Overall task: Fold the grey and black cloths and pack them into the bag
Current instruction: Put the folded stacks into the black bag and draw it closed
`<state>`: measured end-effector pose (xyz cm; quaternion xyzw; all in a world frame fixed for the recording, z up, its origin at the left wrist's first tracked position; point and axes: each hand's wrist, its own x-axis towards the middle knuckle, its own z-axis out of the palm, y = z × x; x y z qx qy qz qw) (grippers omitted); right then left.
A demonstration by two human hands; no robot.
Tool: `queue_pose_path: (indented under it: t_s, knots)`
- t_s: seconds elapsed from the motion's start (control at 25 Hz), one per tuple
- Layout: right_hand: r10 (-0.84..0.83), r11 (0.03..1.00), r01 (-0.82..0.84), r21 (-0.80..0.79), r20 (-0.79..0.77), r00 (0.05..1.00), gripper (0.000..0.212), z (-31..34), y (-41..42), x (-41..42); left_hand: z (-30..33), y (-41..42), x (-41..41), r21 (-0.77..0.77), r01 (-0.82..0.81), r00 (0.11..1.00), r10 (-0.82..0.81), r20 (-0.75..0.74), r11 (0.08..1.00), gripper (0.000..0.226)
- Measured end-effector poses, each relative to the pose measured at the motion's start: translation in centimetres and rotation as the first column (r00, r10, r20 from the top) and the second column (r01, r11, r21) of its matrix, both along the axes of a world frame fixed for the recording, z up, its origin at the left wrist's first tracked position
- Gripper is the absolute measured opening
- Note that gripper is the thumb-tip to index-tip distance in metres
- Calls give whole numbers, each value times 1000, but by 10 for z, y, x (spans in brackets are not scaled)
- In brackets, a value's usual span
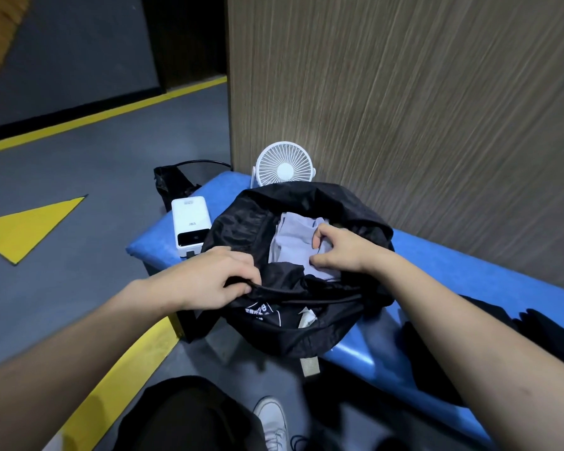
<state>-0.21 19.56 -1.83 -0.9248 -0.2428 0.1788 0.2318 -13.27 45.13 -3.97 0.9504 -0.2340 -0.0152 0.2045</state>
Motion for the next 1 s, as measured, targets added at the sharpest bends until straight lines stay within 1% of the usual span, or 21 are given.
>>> queue_pose_path:
  t_s: [0.12, 0.16, 0.2, 0.24, 0.28, 0.32, 0.36, 0.4, 0.44, 0.48, 0.52, 0.6, 0.64, 0.68, 0.72, 0.84, 0.92, 1.0]
  knots:
    - [-40, 998, 38, 44, 42, 998, 35, 7, 1, 0, 1, -4, -1, -56, -11, 997, 15, 76, 998, 14]
    - [-39, 999, 37, 23, 93, 995, 39, 11, 2, -2, 3, -7, -2, -79, -20, 994, 29, 105, 997, 14]
    - [-23, 998, 33, -49, 188, 982, 42, 15, 3, -5, 6, -11, -2, -105, -36, 991, 49, 125, 994, 18]
    - [15, 987, 38, -155, 324, 946, 43, 17, 5, -8, 10, -15, -1, -133, -53, 989, 70, 133, 990, 24]
    - [61, 967, 64, -245, 470, 881, 41, 18, 7, -11, 12, -18, 0, -153, -66, 987, 87, 135, 986, 31]
    - [100, 952, 99, -291, 597, 796, 40, 18, 11, -14, 15, -22, 3, -151, -73, 986, 94, 140, 986, 37]
    - [130, 950, 111, -291, 694, 708, 37, 17, 15, -16, 16, -27, 6, -125, -75, 984, 94, 149, 989, 41]
    - [156, 956, 92, -278, 748, 645, 34, 14, 18, -17, 16, -30, 9, -86, -74, 984, 87, 156, 994, 45]
    - [180, 967, 32, -254, 765, 618, 34, 10, 19, -15, 15, -33, 11, -49, -71, 984, 78, 158, 996, 47]
    - [216, 969, -46, -242, 745, 631, 38, 5, 19, -11, 14, -35, 12, -27, -65, 985, 68, 156, 998, 48]
    - [259, 962, -125, -241, 678, 687, 45, 1, 18, -6, 12, -36, 12, -20, -57, 986, 60, 153, 998, 48]
    - [300, 945, -203, -258, 428, 853, 59, -8, 14, 0, 10, -36, 11, -26, -37, 988, 40, 151, 999, 43]
    - [280, 940, -198, -277, 296, 913, 64, -11, 12, 1, 10, -35, 10, -28, -20, 988, 24, 151, 999, 38]
    - [239, 939, -176, -297, 193, 952, 67, -14, 10, 3, 9, -35, 9, -28, -2, 989, 6, 149, 1000, 32]
    - [200, 938, -149, -314, 135, 970, 67, -17, 10, 3, 8, -34, 8, -29, 17, 989, -13, 145, 999, 27]
    - [129, 948, -92, -305, 103, 986, 67, -14, 16, 2, 6, -34, 4, -42, 47, 989, -41, 145, 998, 24]
    - [110, 967, -77, -241, 127, 986, 67, -10, 16, -1, 7, -34, 3, -41, 30, 983, -22, 180, 999, 27]
    - [88, 987, -60, -147, 192, 977, 64, -7, 14, -8, 11, -37, 2, -42, 3, 975, 6, 223, 999, 28]
